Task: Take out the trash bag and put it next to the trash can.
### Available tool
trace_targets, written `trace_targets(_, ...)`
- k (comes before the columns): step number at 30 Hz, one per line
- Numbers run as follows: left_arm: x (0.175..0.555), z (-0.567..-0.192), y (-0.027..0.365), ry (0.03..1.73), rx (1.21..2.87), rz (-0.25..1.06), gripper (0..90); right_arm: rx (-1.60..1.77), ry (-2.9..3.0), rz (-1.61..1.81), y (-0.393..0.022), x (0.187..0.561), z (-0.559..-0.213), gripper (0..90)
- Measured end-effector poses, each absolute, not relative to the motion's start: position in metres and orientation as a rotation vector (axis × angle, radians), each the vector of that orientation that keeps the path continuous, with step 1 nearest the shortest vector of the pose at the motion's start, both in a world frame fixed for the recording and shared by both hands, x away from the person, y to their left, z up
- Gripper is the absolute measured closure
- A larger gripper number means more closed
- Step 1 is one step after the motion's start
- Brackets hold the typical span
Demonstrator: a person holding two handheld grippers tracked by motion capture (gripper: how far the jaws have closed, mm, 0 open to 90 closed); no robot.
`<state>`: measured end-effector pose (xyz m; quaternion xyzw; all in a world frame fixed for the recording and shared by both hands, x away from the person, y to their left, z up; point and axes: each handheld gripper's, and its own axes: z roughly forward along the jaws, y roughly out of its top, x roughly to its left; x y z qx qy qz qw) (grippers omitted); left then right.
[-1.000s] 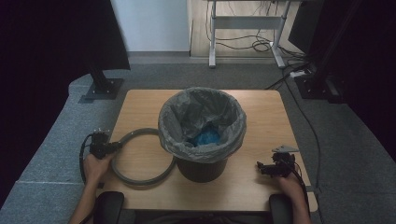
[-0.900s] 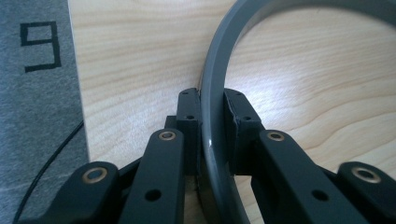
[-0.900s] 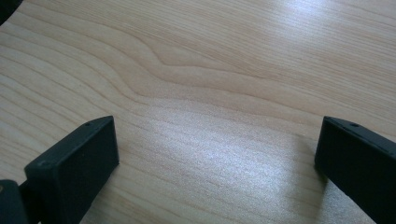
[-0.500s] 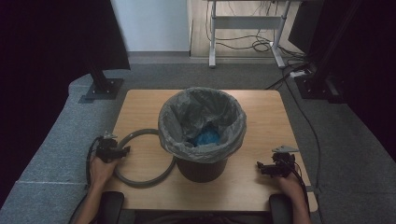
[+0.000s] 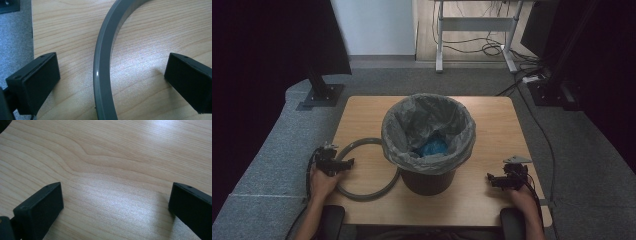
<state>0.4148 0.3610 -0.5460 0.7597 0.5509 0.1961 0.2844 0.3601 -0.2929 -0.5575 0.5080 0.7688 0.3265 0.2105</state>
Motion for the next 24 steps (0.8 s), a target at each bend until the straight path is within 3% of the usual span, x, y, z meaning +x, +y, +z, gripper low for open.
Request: trace_targets(24, 0.413, -0.531, 0.358, 1.434, 2.075, 0.489, 0.0, 1.409, 2.179, 0.92, -0.29, 0.359, -0.55, 0.0)
